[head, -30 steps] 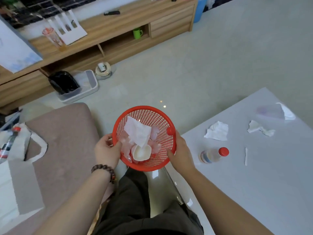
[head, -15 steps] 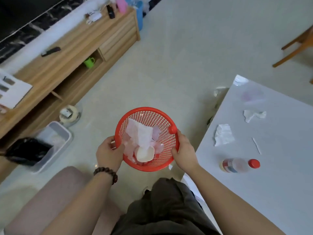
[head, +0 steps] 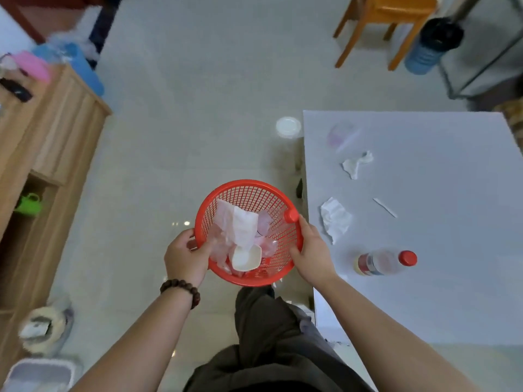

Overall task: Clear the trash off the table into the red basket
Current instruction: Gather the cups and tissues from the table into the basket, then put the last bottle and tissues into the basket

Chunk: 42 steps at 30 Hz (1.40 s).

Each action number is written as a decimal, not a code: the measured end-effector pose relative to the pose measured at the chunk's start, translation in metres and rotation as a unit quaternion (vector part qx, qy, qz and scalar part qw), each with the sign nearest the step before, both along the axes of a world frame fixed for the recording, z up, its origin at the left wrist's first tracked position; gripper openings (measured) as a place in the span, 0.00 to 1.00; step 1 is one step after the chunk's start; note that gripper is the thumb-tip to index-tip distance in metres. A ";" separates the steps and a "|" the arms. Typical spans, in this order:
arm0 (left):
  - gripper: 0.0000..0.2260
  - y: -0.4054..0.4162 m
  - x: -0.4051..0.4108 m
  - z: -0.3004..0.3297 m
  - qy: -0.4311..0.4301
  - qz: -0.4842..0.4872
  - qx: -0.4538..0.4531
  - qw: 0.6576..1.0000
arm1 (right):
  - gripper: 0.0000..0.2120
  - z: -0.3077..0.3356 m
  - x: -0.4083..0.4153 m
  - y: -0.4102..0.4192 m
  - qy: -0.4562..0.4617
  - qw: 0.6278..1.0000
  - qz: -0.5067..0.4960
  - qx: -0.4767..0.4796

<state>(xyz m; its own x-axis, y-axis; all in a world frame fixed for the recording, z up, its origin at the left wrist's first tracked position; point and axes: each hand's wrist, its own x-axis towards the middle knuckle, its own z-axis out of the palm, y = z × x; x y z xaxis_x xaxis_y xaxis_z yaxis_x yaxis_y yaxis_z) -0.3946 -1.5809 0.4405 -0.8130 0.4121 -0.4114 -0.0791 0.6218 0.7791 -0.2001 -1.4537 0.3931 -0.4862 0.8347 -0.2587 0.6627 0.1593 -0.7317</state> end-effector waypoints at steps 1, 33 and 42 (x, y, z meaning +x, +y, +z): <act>0.04 0.015 -0.008 0.002 0.000 -0.017 -0.002 1.000 | 0.29 0.002 -0.004 0.009 0.001 1.000 -0.019 0.002; 0.06 0.309 -0.068 0.015 0.042 -0.375 0.004 0.926 | 0.13 -0.002 0.084 0.052 -0.105 0.813 -0.572 -0.014; 0.05 0.364 -0.111 0.028 0.022 -0.390 0.023 0.920 | 0.16 0.127 -0.032 0.133 0.116 0.756 -0.591 0.258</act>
